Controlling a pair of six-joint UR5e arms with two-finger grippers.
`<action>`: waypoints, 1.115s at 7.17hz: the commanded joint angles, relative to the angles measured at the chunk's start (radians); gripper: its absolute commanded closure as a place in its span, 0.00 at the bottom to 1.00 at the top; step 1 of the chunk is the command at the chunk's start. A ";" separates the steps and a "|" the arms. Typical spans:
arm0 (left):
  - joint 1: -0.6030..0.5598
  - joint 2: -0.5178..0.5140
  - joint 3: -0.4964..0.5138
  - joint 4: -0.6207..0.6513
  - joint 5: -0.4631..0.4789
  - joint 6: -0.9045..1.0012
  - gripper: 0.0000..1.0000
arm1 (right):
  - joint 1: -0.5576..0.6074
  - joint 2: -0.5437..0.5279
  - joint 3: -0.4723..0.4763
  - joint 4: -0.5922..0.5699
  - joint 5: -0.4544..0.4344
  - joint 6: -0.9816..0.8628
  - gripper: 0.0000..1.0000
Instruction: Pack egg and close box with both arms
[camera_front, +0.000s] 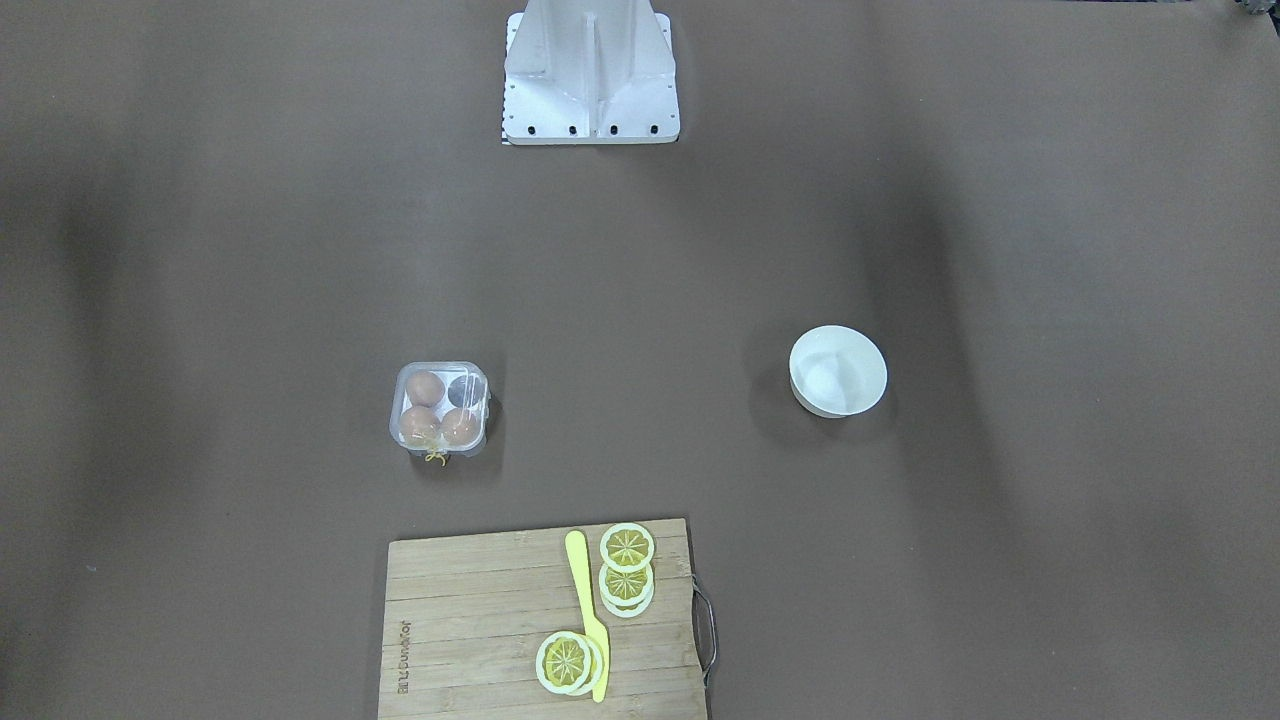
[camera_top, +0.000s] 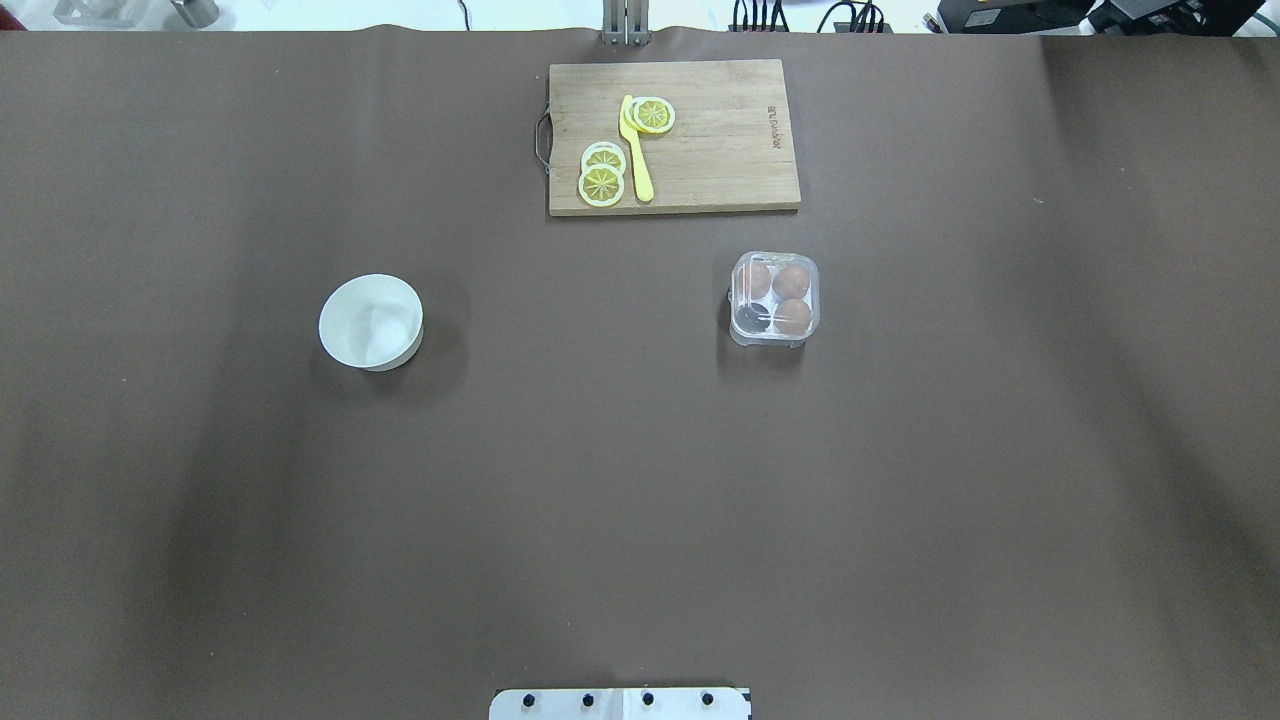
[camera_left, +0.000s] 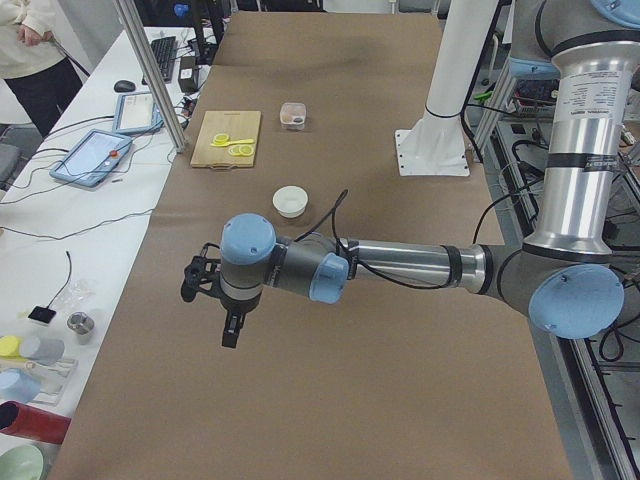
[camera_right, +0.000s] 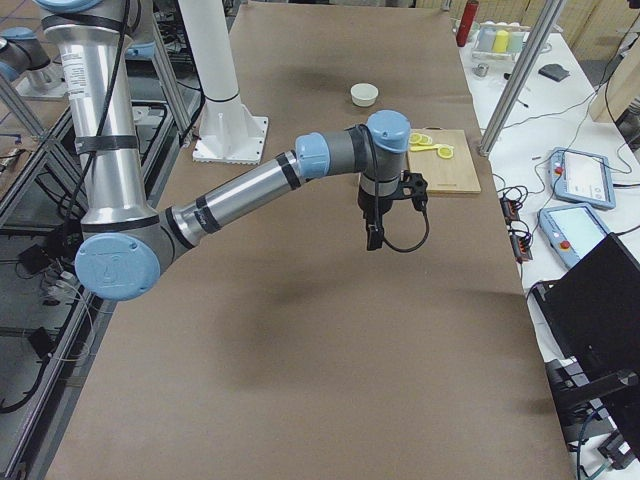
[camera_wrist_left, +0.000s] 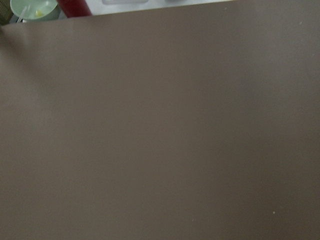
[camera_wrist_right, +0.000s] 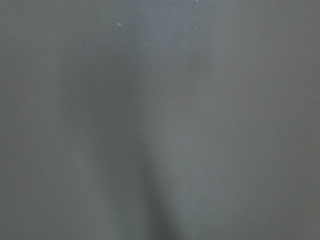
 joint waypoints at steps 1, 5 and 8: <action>0.002 0.028 0.005 -0.002 0.000 -0.035 0.02 | 0.024 -0.047 -0.023 0.001 -0.008 -0.038 0.00; 0.002 0.026 -0.012 0.001 0.002 -0.040 0.02 | 0.117 -0.038 -0.278 0.153 0.026 -0.141 0.00; 0.002 0.026 -0.029 0.003 0.002 -0.040 0.02 | 0.150 -0.035 -0.291 0.159 0.060 -0.152 0.00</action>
